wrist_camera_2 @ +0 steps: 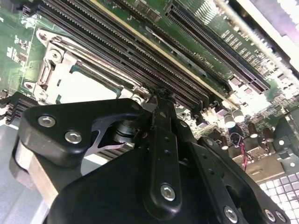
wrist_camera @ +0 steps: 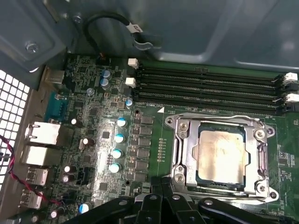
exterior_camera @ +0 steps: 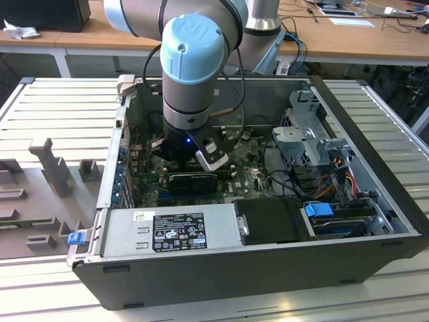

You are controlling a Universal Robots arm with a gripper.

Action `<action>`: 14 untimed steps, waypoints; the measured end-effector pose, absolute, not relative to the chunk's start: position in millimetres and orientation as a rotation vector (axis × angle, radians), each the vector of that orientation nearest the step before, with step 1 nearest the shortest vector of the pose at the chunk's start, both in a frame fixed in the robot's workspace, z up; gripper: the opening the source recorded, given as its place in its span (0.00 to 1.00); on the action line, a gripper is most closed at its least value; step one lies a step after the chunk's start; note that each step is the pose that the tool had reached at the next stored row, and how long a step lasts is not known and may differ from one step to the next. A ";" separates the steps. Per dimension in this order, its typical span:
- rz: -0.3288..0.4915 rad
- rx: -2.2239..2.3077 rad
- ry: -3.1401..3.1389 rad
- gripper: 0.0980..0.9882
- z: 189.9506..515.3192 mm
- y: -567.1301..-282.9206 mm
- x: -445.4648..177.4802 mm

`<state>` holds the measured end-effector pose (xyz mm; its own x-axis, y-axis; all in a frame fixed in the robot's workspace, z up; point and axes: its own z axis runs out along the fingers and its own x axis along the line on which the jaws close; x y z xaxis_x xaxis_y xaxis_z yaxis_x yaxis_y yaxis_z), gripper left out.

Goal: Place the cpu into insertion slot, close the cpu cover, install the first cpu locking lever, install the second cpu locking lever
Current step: 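Install the second cpu locking lever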

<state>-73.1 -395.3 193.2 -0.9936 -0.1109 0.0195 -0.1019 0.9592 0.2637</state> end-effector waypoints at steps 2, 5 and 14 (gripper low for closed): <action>-0.416 0.167 -3.076 0.01 193.7 -395.2 -73.1; -0.417 0.167 -3.075 0.01 200.9 -395.4 -73.1; -0.417 0.167 -3.075 0.01 221.1 -395.4 -73.1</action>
